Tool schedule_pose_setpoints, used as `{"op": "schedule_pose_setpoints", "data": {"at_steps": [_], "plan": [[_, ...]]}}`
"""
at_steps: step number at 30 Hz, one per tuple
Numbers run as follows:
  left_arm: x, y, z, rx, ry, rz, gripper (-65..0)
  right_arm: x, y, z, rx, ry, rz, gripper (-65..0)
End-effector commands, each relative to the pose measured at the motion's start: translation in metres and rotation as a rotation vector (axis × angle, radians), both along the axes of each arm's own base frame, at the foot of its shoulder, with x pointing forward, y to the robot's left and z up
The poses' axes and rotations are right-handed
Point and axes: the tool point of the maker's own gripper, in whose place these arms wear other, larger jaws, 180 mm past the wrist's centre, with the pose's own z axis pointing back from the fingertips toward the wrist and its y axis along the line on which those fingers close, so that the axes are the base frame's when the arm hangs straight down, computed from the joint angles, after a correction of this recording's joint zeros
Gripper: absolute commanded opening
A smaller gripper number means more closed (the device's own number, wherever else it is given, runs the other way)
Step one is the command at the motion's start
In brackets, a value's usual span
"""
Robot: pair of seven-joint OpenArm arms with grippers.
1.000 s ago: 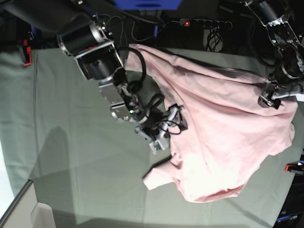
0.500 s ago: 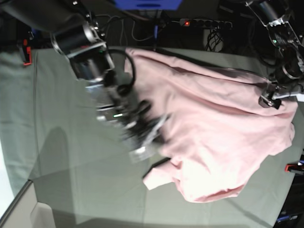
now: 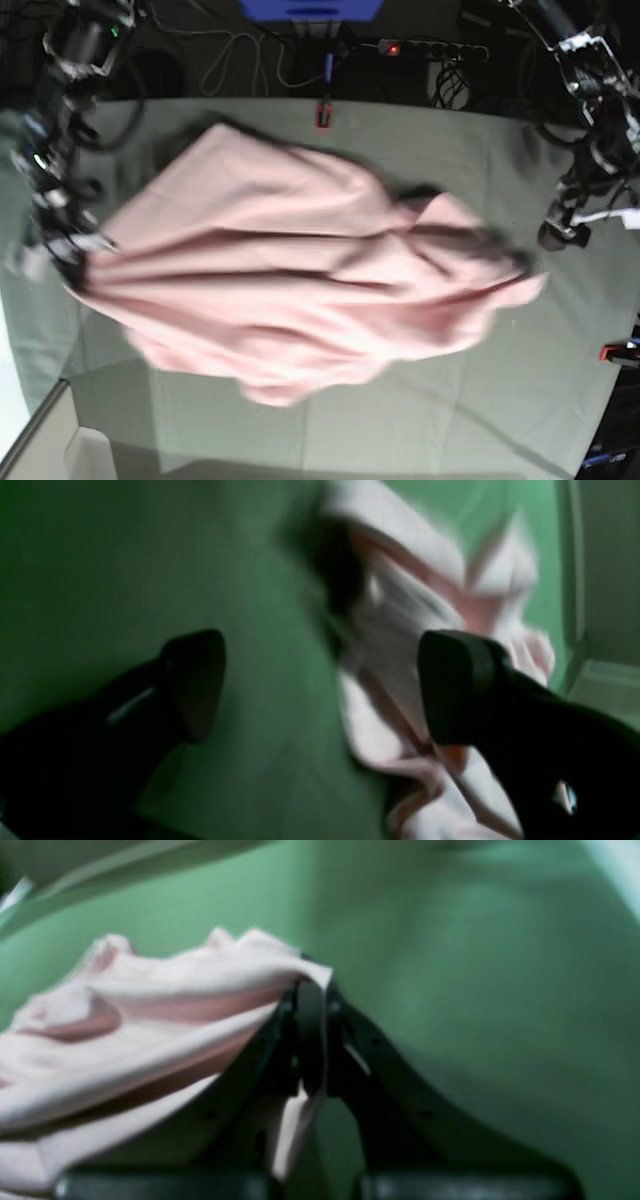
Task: Layout the t-shirt on the table in an organized manner, then fold the t-shirt properly
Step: 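Spread the shirt with both grippers, pulling it apart across the table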
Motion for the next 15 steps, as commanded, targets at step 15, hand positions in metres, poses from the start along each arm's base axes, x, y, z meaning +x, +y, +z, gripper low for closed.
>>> {"op": "schedule_pose_setpoints", "data": {"at_steps": [15], "plan": [[0.035,-0.165,-0.026,-0.161,0.023,-0.358,-6.1,-0.032,-0.024,-0.002,-0.016,0.004,-0.075,-59.5]]}}
